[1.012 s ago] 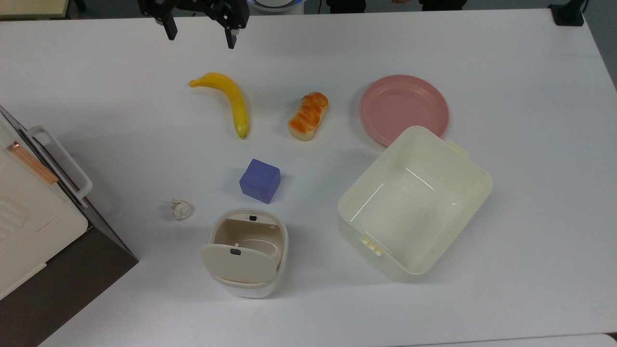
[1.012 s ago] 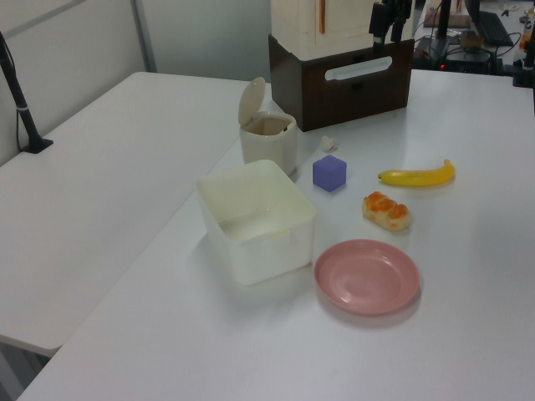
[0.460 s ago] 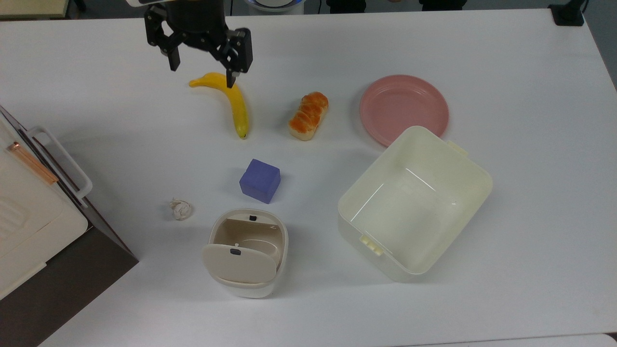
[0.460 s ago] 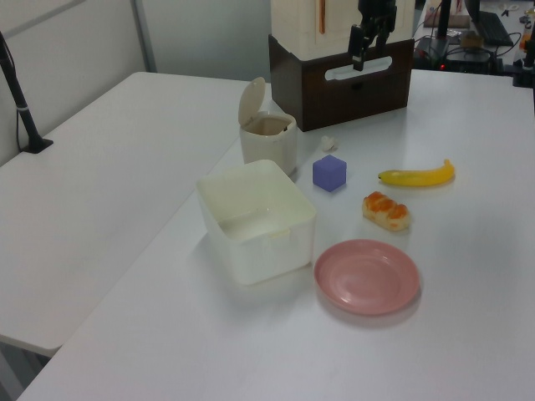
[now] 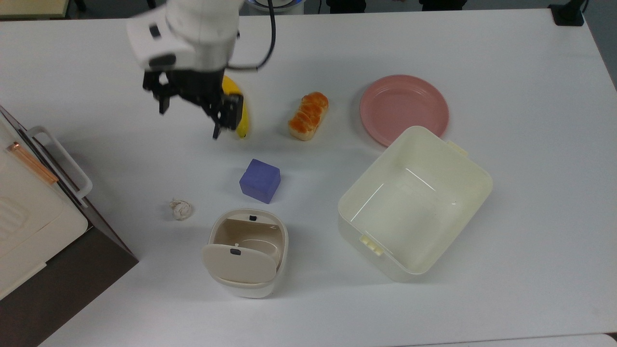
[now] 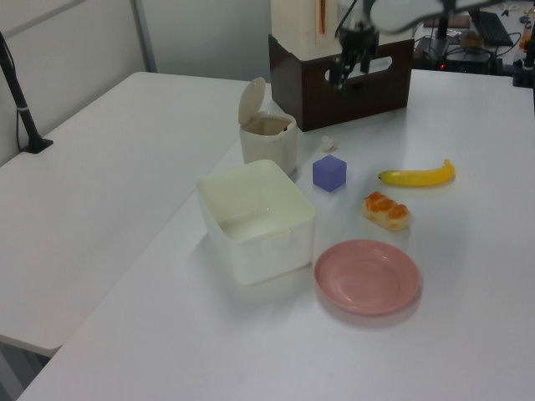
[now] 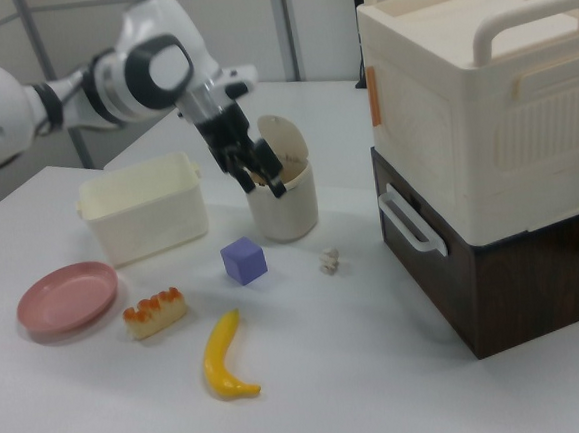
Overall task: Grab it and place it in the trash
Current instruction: 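Move the open gripper down toward the small white object beside the bin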
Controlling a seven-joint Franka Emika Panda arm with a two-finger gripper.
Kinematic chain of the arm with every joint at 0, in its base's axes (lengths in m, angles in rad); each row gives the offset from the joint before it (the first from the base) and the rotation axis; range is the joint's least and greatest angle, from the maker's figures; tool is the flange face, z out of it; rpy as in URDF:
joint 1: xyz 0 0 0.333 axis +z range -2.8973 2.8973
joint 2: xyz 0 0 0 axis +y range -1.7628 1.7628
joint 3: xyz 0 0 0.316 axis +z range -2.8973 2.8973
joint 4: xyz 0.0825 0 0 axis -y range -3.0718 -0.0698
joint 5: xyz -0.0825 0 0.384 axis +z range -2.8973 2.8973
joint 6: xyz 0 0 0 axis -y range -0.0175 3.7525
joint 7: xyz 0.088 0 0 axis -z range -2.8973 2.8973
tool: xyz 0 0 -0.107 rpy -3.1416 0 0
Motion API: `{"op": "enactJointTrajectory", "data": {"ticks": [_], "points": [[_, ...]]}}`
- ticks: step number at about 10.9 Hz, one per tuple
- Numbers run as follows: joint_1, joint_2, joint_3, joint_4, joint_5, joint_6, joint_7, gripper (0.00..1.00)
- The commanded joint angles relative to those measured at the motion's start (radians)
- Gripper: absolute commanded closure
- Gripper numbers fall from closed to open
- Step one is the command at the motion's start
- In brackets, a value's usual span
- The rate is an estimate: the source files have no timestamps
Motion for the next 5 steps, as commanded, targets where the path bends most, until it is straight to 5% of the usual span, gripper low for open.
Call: {"op": "enactJointTrajectory", "data": {"ticks": [1,5], "points": [[-0.024,0.100,-0.003,-0.004,-0.037,0.106,0.028,0.00],[-0.045,0.189,-0.004,0.021,-0.057,0.173,0.079,0.00]]}}
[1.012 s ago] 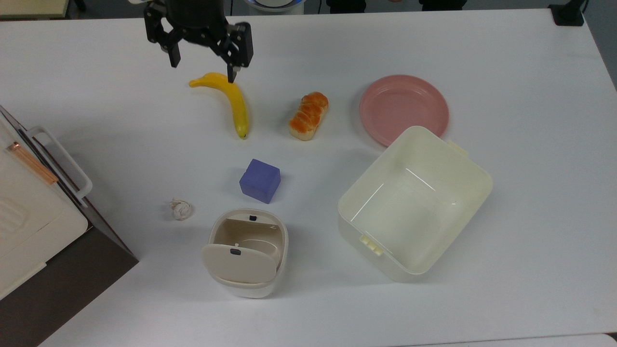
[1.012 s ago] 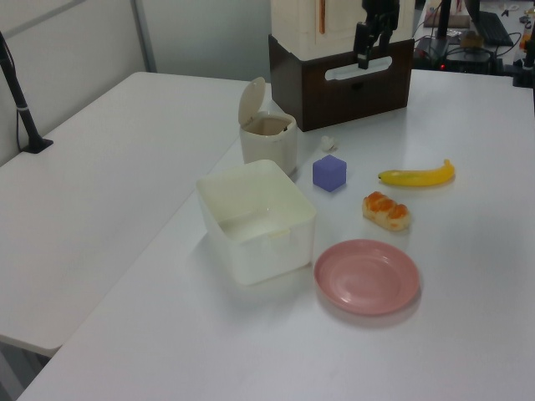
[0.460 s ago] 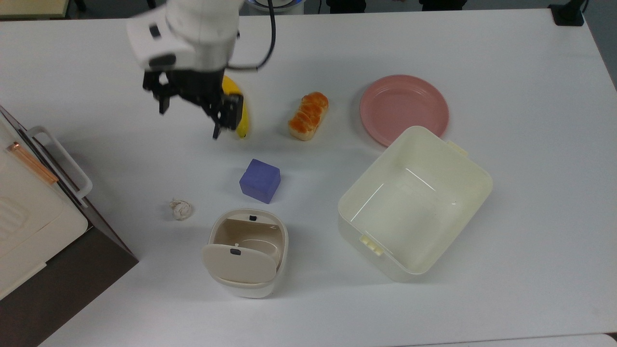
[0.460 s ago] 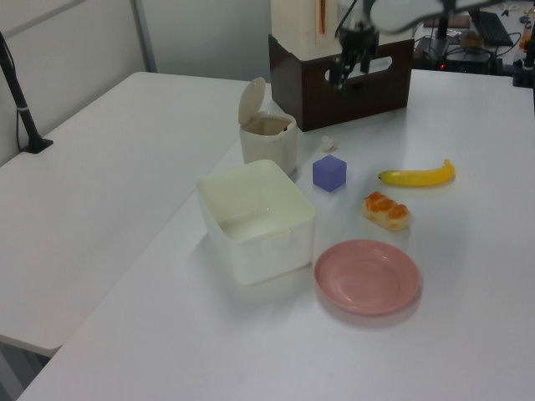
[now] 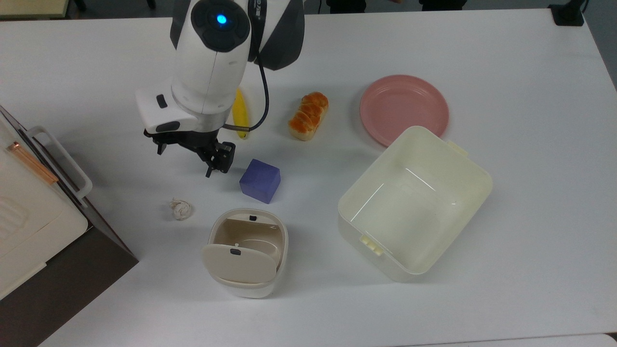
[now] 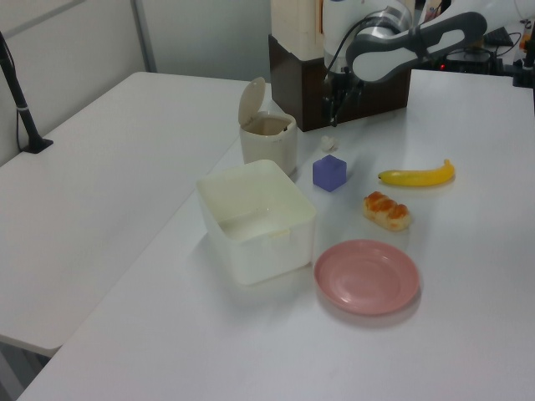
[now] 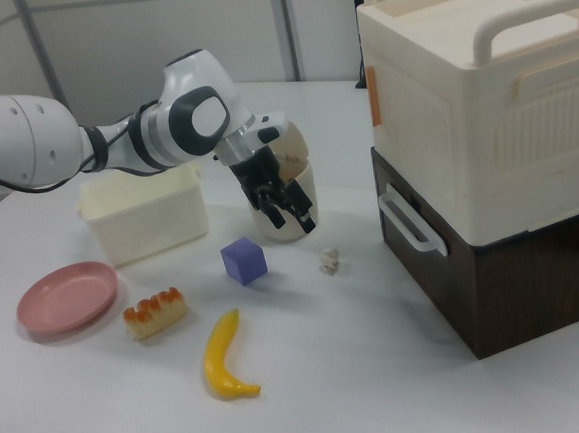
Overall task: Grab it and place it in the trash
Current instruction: 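Lower the gripper onto the small white object and close it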
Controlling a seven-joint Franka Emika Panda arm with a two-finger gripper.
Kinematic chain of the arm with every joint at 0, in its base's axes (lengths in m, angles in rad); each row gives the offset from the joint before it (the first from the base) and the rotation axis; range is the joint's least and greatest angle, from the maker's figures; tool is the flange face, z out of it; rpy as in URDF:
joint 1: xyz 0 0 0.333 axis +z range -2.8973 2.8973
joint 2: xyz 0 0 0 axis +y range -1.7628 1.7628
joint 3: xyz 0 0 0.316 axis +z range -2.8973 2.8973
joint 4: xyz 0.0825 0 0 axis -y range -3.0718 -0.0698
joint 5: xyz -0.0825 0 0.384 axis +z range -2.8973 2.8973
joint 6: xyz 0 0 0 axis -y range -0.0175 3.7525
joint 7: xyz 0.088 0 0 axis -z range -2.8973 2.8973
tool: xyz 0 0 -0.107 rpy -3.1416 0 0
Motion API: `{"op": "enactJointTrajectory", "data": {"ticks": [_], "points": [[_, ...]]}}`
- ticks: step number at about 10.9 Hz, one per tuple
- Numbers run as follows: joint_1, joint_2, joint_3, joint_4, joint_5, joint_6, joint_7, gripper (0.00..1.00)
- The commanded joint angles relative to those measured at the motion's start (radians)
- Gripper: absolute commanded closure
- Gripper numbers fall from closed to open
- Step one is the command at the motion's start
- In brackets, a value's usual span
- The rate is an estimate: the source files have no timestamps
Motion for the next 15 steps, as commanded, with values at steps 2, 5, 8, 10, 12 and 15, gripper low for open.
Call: {"op": "enactJointTrajectory", "data": {"ticks": [2,5,8,10,12,15], "points": [[-0.020,0.121,-0.005,0.073,-0.097,0.110,0.177,0.00],[-0.014,0.200,-0.008,0.136,-0.160,0.124,0.282,0.00],[-0.010,0.241,0.006,0.160,-0.180,0.127,0.316,0.00],[-0.013,0.252,0.015,0.154,-0.220,0.127,0.317,0.00],[-0.017,0.260,0.018,0.150,-0.232,0.129,0.316,0.06],[-0.022,0.262,0.018,0.143,-0.240,0.129,0.316,0.36]]}}
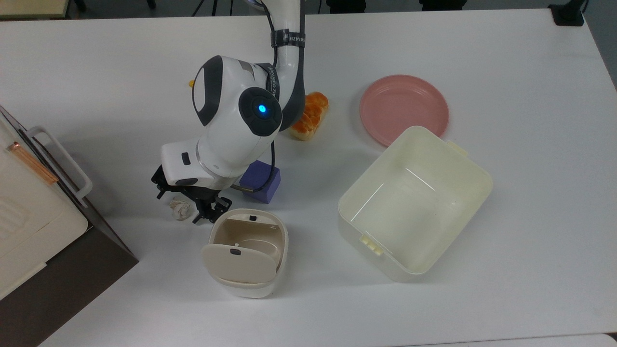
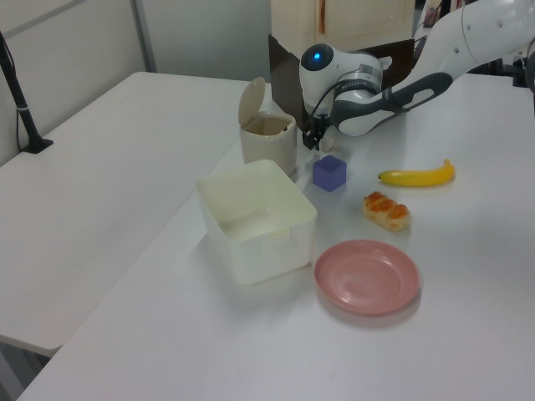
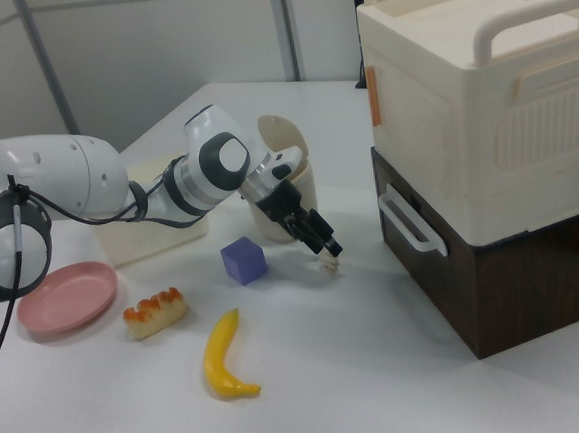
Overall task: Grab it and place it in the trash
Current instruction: 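Lower the gripper onto the small white object and close it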
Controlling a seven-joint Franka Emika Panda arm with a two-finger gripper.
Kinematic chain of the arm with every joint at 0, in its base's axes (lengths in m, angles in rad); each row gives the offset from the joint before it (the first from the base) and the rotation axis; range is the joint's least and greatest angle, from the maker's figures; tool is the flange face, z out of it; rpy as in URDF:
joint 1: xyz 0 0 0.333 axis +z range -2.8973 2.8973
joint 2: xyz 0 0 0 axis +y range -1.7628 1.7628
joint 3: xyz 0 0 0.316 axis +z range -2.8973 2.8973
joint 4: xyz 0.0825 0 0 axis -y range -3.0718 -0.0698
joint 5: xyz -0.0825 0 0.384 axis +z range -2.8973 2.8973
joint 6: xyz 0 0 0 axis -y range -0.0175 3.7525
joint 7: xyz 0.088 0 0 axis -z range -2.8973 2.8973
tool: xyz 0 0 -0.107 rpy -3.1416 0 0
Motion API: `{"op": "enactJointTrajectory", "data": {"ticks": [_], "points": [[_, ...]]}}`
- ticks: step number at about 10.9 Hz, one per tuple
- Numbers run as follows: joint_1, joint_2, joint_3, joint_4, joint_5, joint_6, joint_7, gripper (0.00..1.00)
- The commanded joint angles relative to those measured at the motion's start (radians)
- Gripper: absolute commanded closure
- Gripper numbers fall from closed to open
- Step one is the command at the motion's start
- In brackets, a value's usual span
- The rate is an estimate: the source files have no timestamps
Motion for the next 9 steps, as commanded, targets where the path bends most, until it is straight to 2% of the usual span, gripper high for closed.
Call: {"op": "enactJointTrajectory", "data": {"ticks": [1,2,4,6,7,8,9], "points": [[-0.006,0.003,0.006,-0.008,-0.026,0.012,0.023,0.65],[-0.008,0.003,0.006,-0.010,-0.039,0.011,0.023,1.00],[-0.011,0.003,0.007,-0.011,-0.075,0.009,0.019,1.00],[-0.016,-0.006,0.007,-0.010,-0.071,0.009,-0.010,1.00],[-0.023,-0.025,0.007,-0.010,-0.057,0.009,-0.070,1.00],[-0.034,-0.066,0.009,-0.011,0.002,0.008,-0.151,1.00],[-0.055,-0.118,0.009,-0.016,0.121,0.000,-0.293,1.00]]}}
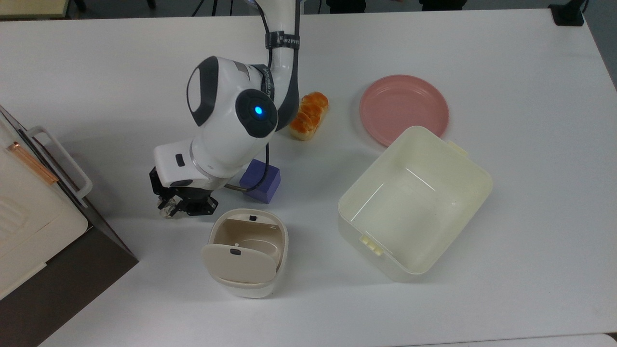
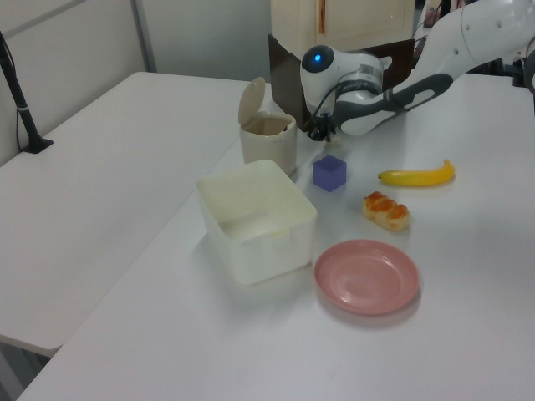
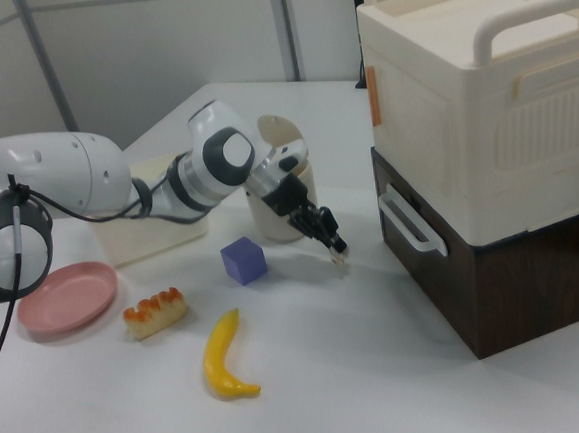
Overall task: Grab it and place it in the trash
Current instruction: 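Lift the small white object and carry it over the open trash bin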
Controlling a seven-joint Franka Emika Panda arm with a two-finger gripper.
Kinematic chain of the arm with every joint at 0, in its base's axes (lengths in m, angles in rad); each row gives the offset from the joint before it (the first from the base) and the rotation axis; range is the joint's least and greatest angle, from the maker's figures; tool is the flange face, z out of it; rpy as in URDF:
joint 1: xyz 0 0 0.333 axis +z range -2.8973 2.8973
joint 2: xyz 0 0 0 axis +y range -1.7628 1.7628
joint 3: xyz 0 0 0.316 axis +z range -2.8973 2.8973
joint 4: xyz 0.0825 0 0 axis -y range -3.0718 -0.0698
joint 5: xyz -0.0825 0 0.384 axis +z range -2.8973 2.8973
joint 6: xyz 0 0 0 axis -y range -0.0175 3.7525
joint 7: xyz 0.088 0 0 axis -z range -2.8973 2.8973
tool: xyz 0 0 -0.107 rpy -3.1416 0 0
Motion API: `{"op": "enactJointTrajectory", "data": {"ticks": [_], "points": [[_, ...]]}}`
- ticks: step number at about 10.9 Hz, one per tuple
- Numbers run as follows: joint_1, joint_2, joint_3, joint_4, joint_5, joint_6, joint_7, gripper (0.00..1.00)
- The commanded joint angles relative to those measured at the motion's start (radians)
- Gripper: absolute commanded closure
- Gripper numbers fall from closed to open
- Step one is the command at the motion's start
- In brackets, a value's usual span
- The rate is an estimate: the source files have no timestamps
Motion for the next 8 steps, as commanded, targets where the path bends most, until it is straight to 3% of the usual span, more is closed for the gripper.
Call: {"op": "enactJointTrajectory", "data": {"ticks": [1,3,4,6,8], "points": [[-0.043,-0.173,0.008,-0.026,0.267,-0.056,-0.431,1.00],[-0.042,-0.283,0.001,-0.021,0.340,-0.353,-0.770,1.00],[-0.040,-0.331,-0.004,-0.017,0.390,-0.420,-0.816,1.00],[-0.033,-0.382,-0.004,-0.015,0.505,-0.429,-0.745,1.00],[-0.023,-0.379,0.004,0.008,0.585,-0.327,-0.501,1.00]]}}
